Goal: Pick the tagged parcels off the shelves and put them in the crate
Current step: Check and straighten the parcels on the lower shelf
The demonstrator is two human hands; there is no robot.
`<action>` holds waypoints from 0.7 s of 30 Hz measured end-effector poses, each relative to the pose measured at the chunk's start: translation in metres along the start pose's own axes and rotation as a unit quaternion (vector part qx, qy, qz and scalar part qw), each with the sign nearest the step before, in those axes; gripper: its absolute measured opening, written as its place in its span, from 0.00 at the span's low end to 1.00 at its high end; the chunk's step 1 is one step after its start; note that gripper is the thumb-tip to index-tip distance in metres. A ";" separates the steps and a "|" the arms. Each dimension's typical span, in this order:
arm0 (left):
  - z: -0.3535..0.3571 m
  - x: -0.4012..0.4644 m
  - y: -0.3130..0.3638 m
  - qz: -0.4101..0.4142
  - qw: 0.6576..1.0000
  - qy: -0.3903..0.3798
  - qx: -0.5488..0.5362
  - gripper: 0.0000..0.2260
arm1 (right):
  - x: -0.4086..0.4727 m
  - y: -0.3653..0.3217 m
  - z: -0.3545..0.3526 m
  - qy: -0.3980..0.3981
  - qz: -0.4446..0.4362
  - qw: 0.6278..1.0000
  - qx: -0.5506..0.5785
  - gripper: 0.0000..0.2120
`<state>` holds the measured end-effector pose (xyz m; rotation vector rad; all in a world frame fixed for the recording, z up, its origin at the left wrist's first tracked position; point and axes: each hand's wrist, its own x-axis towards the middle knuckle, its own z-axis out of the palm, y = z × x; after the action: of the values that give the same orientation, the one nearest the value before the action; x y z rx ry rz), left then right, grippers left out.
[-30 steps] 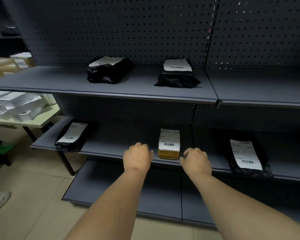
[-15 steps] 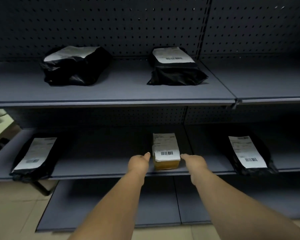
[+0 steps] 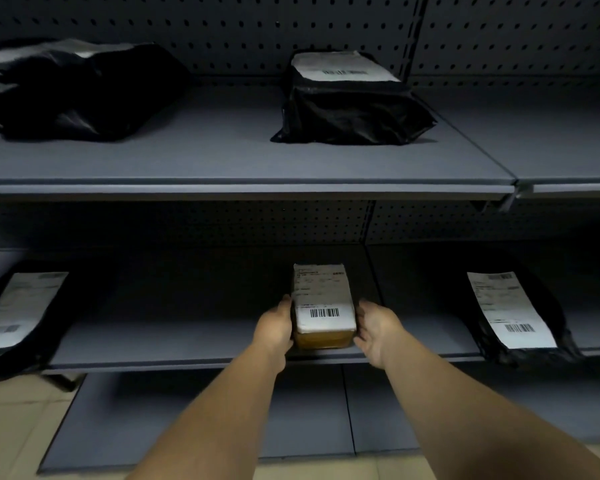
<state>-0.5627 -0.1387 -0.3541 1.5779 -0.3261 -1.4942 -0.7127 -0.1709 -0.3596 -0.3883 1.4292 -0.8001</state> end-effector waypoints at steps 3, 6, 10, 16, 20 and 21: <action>0.000 0.001 -0.002 0.013 1.000 -0.001 0.001 0.10 | 0.001 0.001 -0.001 -0.008 -0.003 1.000 -0.008 0.16; 0.000 -0.004 -0.001 0.030 1.000 -0.006 0.005 0.10 | -0.003 0.000 -0.002 -0.022 -0.009 1.000 -0.009 0.15; -0.001 -0.017 0.002 0.061 0.998 -0.005 0.018 0.08 | -0.014 -0.002 -0.007 -0.036 -0.026 0.999 -0.016 0.16; -0.002 -0.044 -0.002 0.104 0.994 -0.001 0.026 0.04 | -0.037 -0.002 -0.022 -0.054 -0.077 0.994 -0.063 0.15; -0.003 -0.063 -0.006 0.131 0.991 0.005 0.019 0.05 | -0.058 0.000 -0.032 -0.063 -0.107 0.990 -0.070 0.13; -0.003 -0.068 -0.007 0.136 0.991 0.005 0.016 0.05 | -0.063 0.000 -0.034 -0.065 -0.113 0.989 -0.071 0.12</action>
<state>-0.5783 -0.0839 -0.3154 1.4975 -0.5393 -1.2747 -0.7421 -0.1199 -0.3191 -0.7092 1.3380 -0.8412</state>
